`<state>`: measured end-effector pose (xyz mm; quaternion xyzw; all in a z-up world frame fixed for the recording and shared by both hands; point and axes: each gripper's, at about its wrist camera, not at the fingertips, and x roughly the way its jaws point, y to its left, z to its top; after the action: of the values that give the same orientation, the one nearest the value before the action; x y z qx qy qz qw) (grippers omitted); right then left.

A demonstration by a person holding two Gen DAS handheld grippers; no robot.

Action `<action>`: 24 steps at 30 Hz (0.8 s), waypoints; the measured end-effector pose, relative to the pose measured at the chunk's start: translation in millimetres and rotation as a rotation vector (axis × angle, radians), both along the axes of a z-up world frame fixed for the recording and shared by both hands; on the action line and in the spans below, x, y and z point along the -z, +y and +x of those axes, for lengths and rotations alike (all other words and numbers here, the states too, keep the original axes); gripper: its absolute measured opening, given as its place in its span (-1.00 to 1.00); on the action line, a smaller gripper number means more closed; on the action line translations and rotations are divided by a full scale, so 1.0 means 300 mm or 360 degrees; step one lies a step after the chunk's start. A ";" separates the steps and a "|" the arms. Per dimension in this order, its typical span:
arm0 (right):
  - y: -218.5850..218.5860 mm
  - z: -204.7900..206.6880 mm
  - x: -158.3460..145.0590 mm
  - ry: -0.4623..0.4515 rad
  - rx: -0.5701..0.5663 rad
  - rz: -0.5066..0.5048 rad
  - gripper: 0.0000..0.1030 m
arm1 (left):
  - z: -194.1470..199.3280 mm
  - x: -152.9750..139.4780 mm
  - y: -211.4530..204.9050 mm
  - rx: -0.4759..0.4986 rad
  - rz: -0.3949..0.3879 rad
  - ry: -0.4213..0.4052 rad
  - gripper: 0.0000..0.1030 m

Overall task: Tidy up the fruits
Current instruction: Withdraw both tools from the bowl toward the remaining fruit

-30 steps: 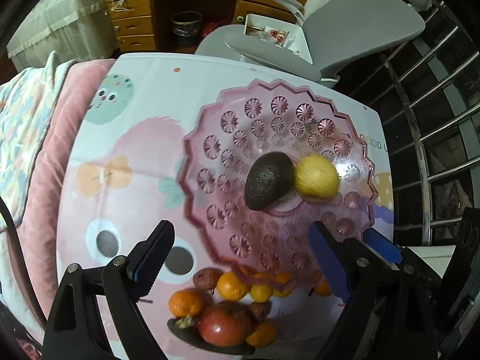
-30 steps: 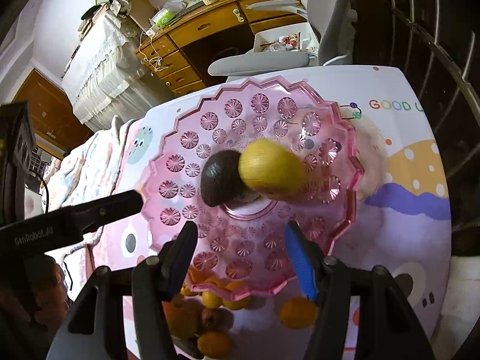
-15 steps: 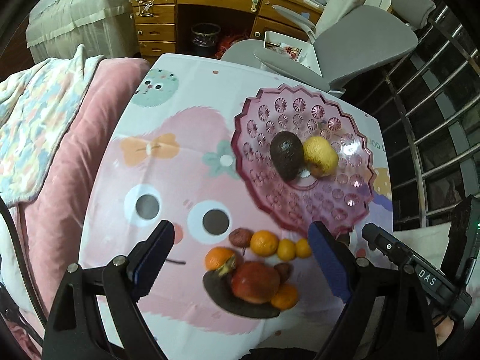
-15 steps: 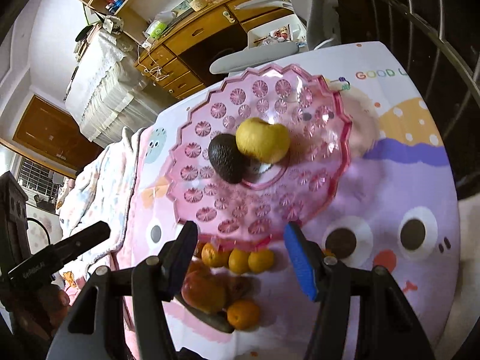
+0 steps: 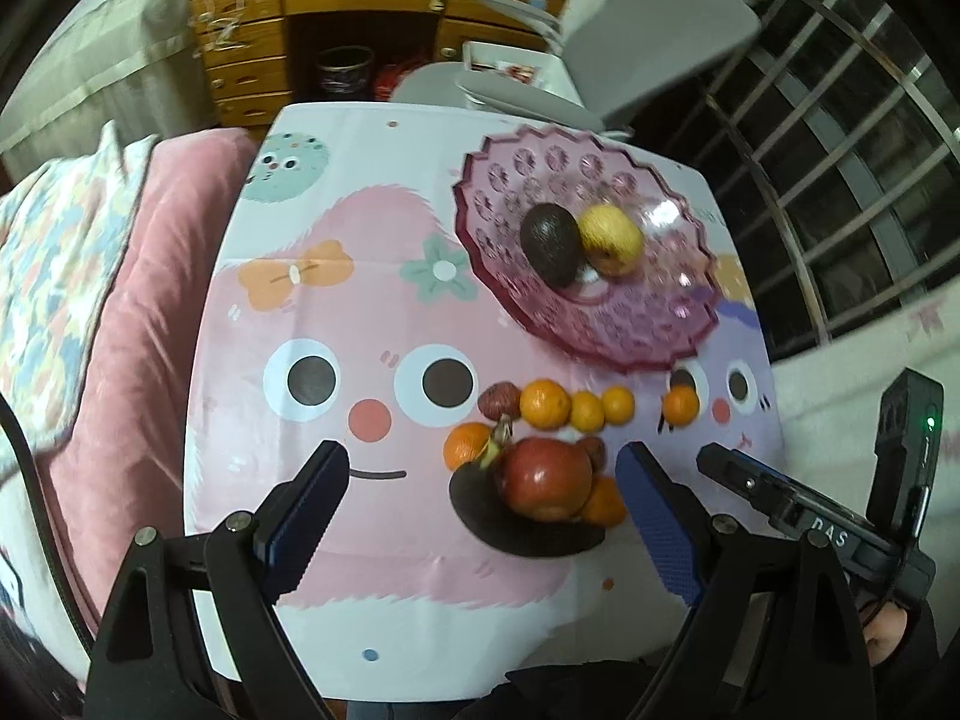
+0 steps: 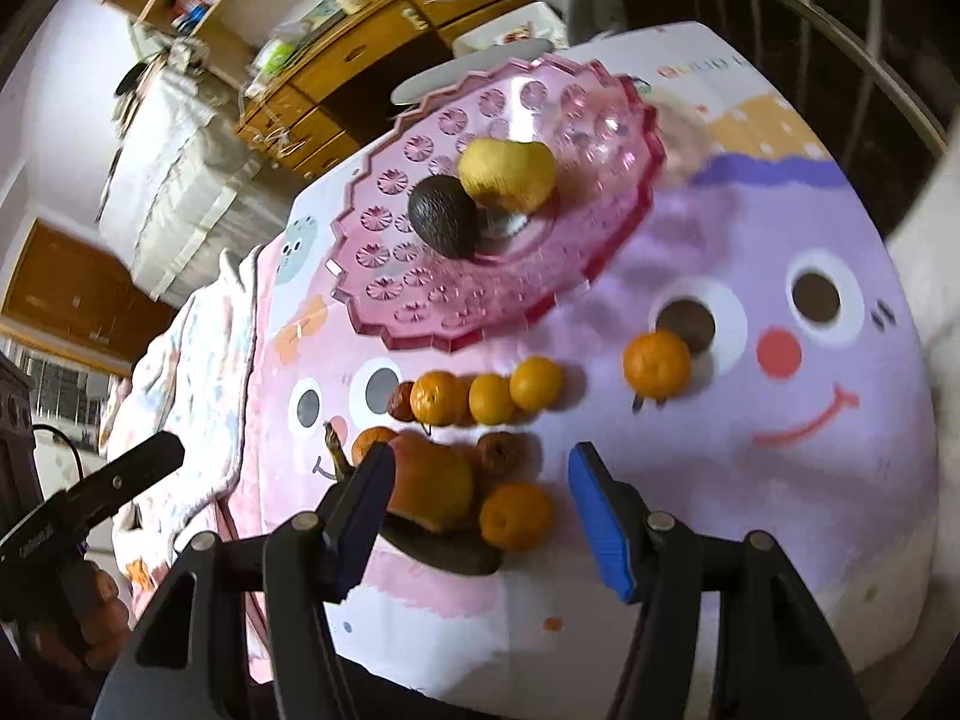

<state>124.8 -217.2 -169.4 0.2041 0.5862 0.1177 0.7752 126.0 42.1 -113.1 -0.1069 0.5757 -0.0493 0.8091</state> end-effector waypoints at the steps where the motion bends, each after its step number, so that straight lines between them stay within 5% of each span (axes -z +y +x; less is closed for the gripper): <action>1: 0.007 -0.021 0.004 0.0009 0.0044 0.0009 0.18 | -0.004 0.000 0.003 0.0048 -0.0001 0.0003 0.74; 15: 0.105 -0.240 0.054 0.0035 0.0510 0.0029 0.18 | -0.009 0.005 -0.027 0.0675 0.0055 -0.0023 0.75; 24: 0.127 -0.292 0.086 0.0012 0.0560 -0.0136 0.18 | 0.019 0.047 -0.126 0.1023 0.0163 -0.0013 0.80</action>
<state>37.2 -179.2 -195.2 0.2708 0.5488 -0.0456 0.7895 131.6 4.3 -127.1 0.1214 0.5784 -0.2735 0.7589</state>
